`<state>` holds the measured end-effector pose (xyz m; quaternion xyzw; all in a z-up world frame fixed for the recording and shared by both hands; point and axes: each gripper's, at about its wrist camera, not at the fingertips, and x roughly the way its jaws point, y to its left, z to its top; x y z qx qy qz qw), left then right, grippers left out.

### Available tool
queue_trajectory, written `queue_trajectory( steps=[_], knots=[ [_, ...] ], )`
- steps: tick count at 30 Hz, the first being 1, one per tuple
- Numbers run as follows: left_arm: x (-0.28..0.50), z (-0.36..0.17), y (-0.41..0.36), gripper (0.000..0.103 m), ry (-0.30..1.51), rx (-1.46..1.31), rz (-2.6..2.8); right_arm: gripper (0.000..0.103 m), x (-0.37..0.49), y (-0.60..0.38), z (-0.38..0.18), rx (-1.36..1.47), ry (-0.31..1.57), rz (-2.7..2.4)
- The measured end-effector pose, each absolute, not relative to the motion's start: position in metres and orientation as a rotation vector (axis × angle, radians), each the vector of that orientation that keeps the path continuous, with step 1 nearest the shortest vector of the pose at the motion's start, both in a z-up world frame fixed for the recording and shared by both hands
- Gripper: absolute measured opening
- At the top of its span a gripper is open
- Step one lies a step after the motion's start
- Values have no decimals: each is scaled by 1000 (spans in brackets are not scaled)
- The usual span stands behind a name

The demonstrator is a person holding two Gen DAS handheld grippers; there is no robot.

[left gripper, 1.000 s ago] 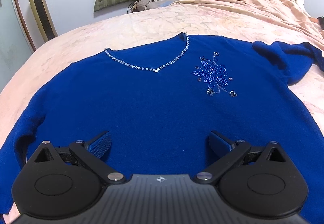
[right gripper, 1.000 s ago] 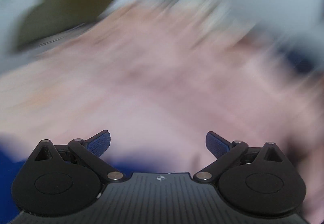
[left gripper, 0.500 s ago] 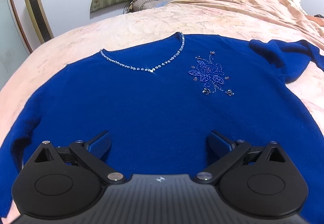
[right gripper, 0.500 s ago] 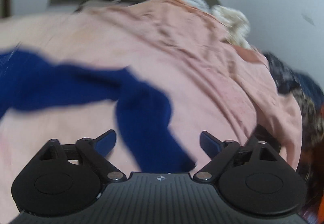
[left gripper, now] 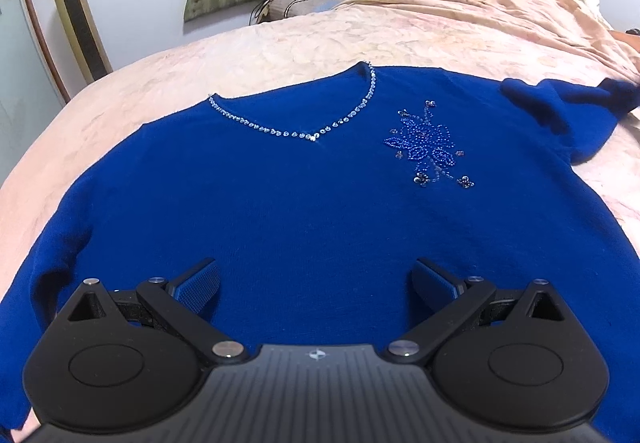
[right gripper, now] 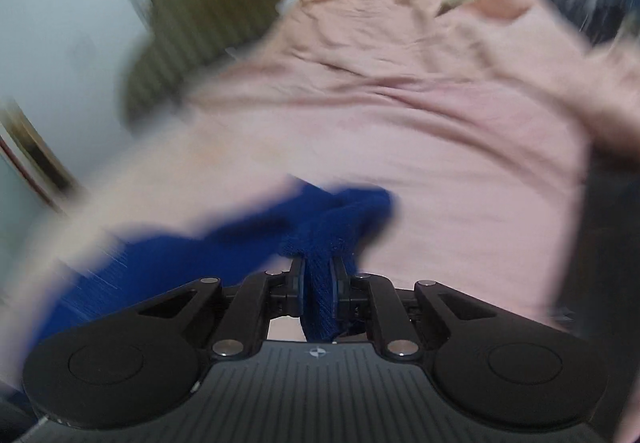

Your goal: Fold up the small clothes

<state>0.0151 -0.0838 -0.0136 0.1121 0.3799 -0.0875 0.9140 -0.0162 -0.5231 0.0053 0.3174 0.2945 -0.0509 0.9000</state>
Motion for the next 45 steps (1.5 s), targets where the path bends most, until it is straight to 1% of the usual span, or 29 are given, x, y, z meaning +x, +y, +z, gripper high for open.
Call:
queue_trajectory(
  steps=[2,5,6,7,8,9,11,12,13,16,18,20,23,25,27,28,29,30,33,40,45],
  knots=[
    [15,-14,-85,103,782,239,-179,15,7,-537,20,674,572,-127],
    [14,-13,-86,103,776,258,-177,16,49,-571,31,587,529,-366],
    [14,-13,-86,103,775,262,-176,26,60,-585,30,570,499,-475],
    [14,-12,-85,103,774,265,-173,33,68,-597,27,522,480,-595],
    [14,-12,-84,103,773,268,-172,60,74,-606,24,471,476,-711],
    [14,-12,-83,103,771,270,-171,67,75,-609,22,436,467,-812],
    [16,-13,-81,103,766,274,-163,65,63,-610,16,455,401,-804],
    [17,-14,-80,103,769,274,-161,68,58,-610,11,487,385,-757],
    [19,-15,-80,103,774,271,-162,67,52,-611,5,534,385,-720],
    [21,-15,-81,103,777,259,-174,70,29,-620,-18,728,379,-698],
    [21,-16,-83,103,774,268,-178,68,19,-626,-35,856,385,-646],
    [21,-18,-86,103,774,279,-178,68,24,-625,-49,918,421,-556],
    [21,-19,-87,103,778,279,-175,65,34,-620,-55,922,389,-554],
    [21,-18,-87,103,778,281,-173,61,41,-621,-59,918,360,-566],
    [20,-18,-87,103,779,282,-171,39,48,-629,-65,953,360,-573],
    [21,-18,-86,103,781,280,-170,33,50,-631,-68,971,359,-571],
    [21,-18,-86,103,783,277,-170,18,51,-633,-69,982,358,-577],
    [22,-18,-86,103,785,276,-170,11,51,-634,-68,981,357,-591],
    [22,-17,-87,103,781,283,-170,9,46,-631,-49,900,314,-601],
    [19,-13,-82,103,768,267,-171,9,23,-627,27,700,170,-650],
    [18,-4,-69,103,743,214,-161,9,24,-585,48,557,245,-582]
  ],
)
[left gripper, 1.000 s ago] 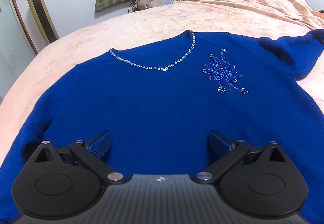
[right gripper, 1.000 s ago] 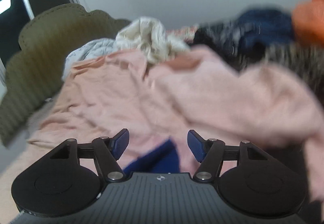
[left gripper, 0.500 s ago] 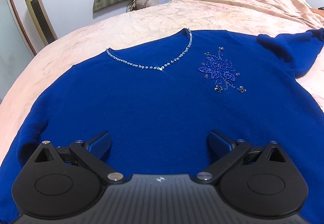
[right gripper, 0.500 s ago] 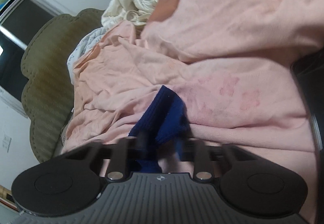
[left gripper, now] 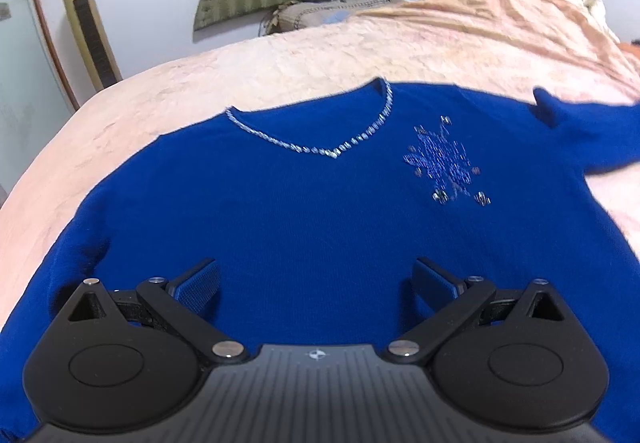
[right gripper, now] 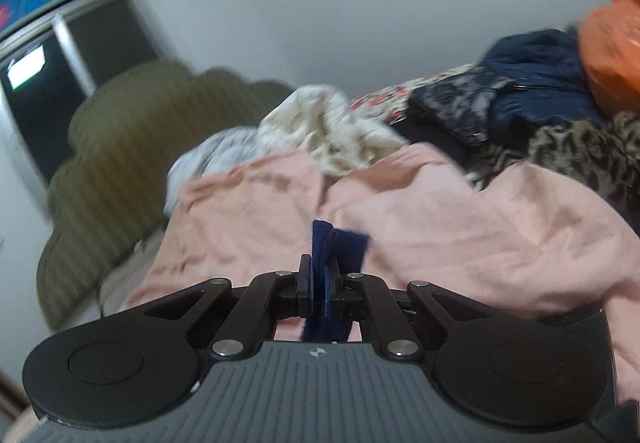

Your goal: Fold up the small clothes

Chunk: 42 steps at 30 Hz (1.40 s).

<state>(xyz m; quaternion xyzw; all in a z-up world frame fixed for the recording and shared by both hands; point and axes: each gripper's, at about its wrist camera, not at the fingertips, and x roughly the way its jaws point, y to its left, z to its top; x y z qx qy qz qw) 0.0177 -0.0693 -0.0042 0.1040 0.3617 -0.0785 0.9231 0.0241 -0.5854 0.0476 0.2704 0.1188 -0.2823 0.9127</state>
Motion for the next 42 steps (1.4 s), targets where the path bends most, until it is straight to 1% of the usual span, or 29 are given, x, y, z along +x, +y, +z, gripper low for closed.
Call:
queue_trajectory(
  steps=[6,13,22,29,38,42],
  knots=[
    [24,2,-51,103,738,180,-111,9,45,-479,51,363,335,-366],
    [28,-1,-28,103,764,177,-29,9,75,-378,40,259,423,-189],
    [26,2,-10,103,741,210,16,9,89,-303,33,246,470,-109],
    [23,-1,1,103,739,202,37,9,101,-238,38,155,487,-10],
    [14,6,29,103,694,178,107,9,120,-144,23,105,549,140],
    [12,5,42,103,705,159,128,9,126,-106,16,97,574,205]
  ],
)
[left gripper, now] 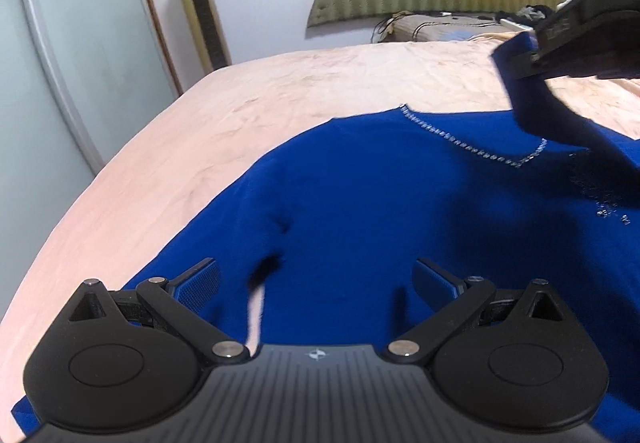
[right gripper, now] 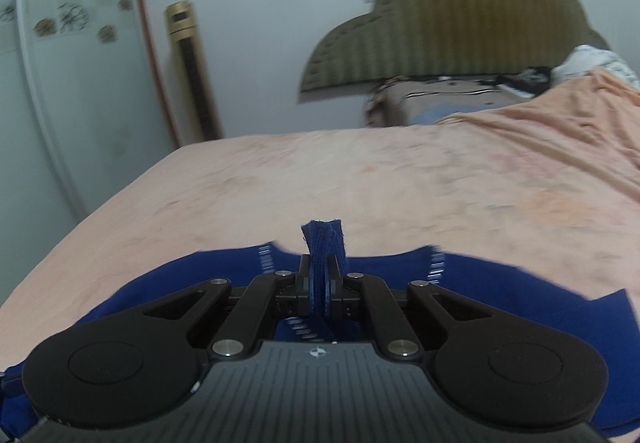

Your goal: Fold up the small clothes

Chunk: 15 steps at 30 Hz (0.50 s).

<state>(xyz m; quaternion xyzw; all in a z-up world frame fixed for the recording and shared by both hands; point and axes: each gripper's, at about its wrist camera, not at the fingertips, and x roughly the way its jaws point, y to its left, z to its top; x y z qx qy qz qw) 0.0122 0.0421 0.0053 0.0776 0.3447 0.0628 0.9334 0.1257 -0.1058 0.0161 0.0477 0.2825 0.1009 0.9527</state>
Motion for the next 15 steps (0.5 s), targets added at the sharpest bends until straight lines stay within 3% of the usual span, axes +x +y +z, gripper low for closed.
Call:
queue_trajectory(
  steps=[15],
  knots=[
    [6,-5,74,103,770,125,156,9,135,-5,-2,86,654,373]
  ],
)
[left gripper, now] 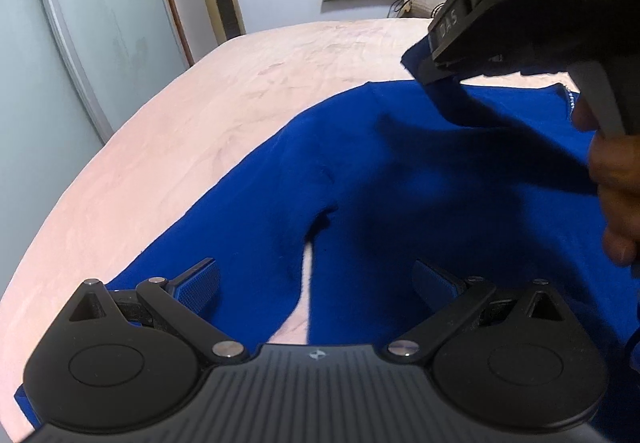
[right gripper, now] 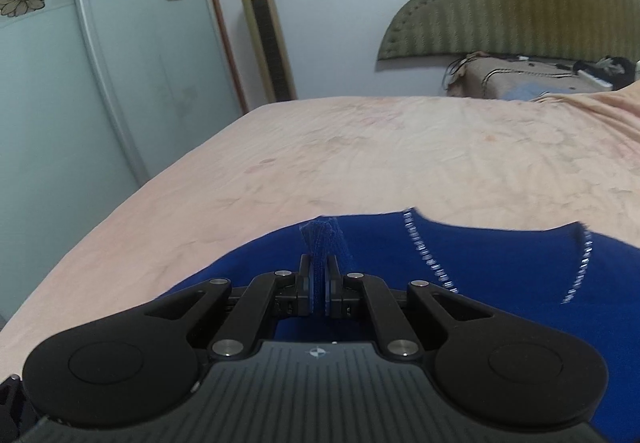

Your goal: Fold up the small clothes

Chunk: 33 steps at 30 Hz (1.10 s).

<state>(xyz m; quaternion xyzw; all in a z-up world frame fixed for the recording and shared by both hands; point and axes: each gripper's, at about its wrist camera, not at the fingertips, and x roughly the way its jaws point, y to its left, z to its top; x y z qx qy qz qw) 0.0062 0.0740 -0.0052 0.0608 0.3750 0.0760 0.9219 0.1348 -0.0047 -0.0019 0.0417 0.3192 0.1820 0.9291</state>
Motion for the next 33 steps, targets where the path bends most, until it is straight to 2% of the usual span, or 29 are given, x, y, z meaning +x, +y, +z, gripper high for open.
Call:
queue_trajectory(
  steps=[4,8,13,19,23,24,25,26,31,33],
  knots=[
    [7,-6,76,103,779,121,169,10,136,2,-12,89,698,401],
    [8,-5,80,103,794,106,170,21,142,-5,-23,178,821,477],
    [8,-4,81,103,784,105,184,21,131,-32,-6,249,753,460],
    [7,-4,79,103,787,116,174,21,135,-22,-40,187,912,442],
    [6,-3,82,103,784,120,198,23,118,-17,-32,178,858,460],
    [6,-3,82,103,788,116,204,31,115,-15,-30,158,846,466],
    [6,-3,84,103,792,110,211,33,112,-12,-29,124,841,467],
    [6,-4,84,103,796,105,215,39,112,-10,-31,88,846,460],
    [4,-3,82,103,798,110,224,43,103,-22,-23,83,837,429],
    [2,-3,81,103,800,115,227,56,95,-30,-18,109,813,426]
  ],
)
